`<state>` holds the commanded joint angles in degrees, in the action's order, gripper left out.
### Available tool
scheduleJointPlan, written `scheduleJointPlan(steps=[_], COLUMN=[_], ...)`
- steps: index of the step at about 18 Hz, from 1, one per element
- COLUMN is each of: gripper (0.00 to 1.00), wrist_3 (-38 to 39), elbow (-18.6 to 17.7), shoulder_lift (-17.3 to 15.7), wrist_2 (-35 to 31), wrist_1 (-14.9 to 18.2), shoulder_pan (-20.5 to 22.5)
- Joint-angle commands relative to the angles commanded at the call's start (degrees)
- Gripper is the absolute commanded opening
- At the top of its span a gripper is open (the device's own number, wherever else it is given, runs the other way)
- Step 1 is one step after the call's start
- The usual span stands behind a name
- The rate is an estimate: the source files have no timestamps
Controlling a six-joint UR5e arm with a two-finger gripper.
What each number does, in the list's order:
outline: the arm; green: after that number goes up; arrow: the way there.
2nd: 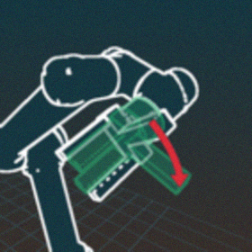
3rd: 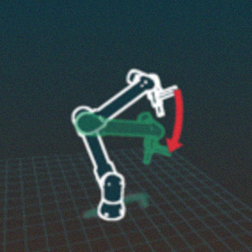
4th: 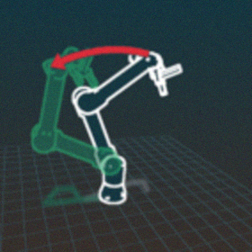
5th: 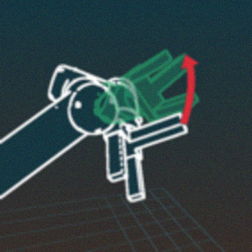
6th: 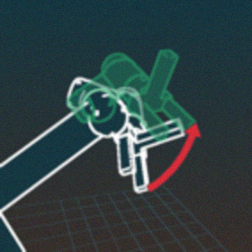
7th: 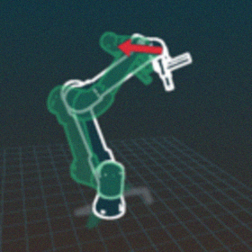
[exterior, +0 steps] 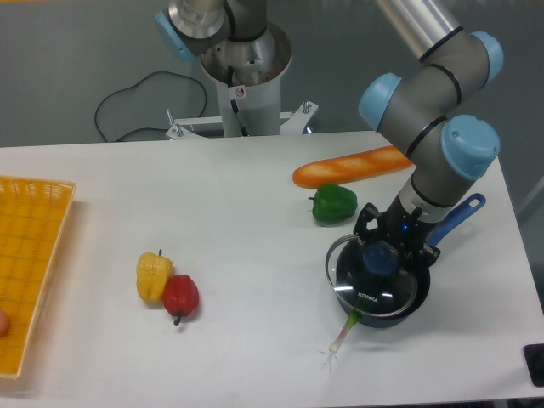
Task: Close the pot lid
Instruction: 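Lower the glass lid onto the saucepan rim and seat it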
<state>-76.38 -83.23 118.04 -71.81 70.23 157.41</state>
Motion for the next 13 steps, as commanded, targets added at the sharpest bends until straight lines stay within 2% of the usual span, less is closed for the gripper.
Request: scheduleJointPlan(steps=[13], gripper=[0.47], wrist_3=[-0.09], elbow=[0.79], shoulder_lift=[0.88], wrist_2=[0.0], wrist_1=[0.09], shoulder_pan=[0.09])
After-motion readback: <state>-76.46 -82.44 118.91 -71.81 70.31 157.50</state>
